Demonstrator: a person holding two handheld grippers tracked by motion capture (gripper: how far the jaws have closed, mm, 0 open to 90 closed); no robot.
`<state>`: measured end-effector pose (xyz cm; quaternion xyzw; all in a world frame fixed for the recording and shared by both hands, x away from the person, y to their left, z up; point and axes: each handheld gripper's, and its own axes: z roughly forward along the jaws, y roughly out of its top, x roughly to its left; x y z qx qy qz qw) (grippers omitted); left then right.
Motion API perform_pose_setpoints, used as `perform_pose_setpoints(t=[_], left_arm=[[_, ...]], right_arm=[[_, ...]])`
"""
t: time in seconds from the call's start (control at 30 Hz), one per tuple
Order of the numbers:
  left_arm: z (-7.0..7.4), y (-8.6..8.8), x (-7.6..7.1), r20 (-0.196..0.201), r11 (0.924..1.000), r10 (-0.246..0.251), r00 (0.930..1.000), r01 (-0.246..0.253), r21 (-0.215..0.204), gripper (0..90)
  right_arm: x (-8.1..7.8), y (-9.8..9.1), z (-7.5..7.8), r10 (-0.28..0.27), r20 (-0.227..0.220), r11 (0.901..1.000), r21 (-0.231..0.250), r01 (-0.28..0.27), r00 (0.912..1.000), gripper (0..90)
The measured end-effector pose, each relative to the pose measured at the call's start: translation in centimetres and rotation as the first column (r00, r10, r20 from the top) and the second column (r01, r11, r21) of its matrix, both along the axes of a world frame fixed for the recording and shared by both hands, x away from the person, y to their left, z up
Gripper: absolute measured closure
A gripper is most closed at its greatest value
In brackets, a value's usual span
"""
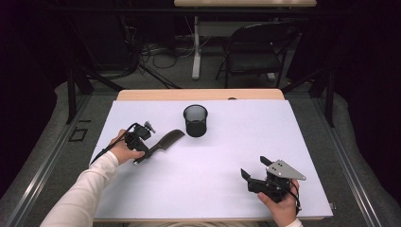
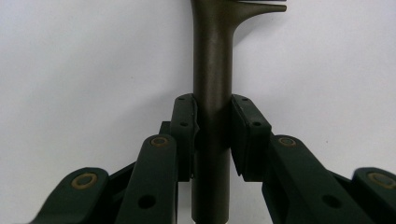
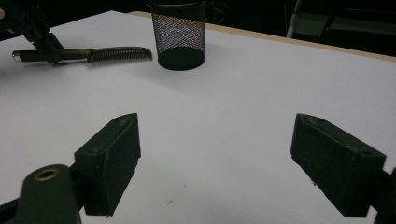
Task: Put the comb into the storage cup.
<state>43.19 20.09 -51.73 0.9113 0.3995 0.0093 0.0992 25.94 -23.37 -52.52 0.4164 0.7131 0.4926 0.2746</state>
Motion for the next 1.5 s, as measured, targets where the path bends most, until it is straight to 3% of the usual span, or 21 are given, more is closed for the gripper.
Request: perform_pose_setpoints(t=[0.13,0.53,0.73,1.0,1.1,1.17,1.4,1.5], left_arm=[[0.0,0.4,-0.1,-0.003,0.9998,0.015,0.9999,-0.015,-0.011,72.6],[0.7,1.0,-0.7,0.050,0.9973,0.058,0.9971,-0.055,-0.049,72.6],[1.4,1.4,-1.0,0.085,0.9925,0.100,0.9913,-0.094,-0.079,72.6],[2.1,1.9,-1.5,0.114,0.9863,0.121,0.9861,-0.106,-0.126,72.6],[2.5,2.0,-1.8,0.128,0.9786,0.144,0.9813,-0.122,-0.166,72.7],[2.7,2.1,-1.9,0.132,0.9779,0.148,0.9801,-0.125,-0.168,72.7],[3.7,2.4,-2.5,0.156,0.9623,0.187,0.9699,-0.149,-0.228,72.7],[4.0,2.4,-2.7,0.165,0.9602,0.190,0.9677,-0.149,-0.237,72.7]], right_arm=[[0.0,0.0,0.0,0.000,-0.001,1.0000,0.000,0.000,1.0000,16.0],[0.0,0.0,0.0,0.002,-0.004,1.0000,-0.005,-0.002,1.0000,16.0],[0.1,0.0,-0.1,0.000,-0.004,1.0000,-0.004,0.000,1.0000,16.0],[0.1,0.1,-0.1,0.001,-0.002,1.0000,-0.003,-0.001,1.0000,16.0],[0.1,0.2,-0.2,0.000,-0.004,1.0000,-0.001,0.000,1.0000,16.0],[0.1,0.2,-0.1,0.000,-0.007,1.0000,-0.004,0.000,1.0000,16.0],[0.2,0.2,-0.2,-0.001,-0.009,1.0000,-0.006,0.001,1.0000,16.0],[0.1,0.2,-0.2,-0.001,-0.008,1.0000,-0.005,0.001,1.0000,16.0]])
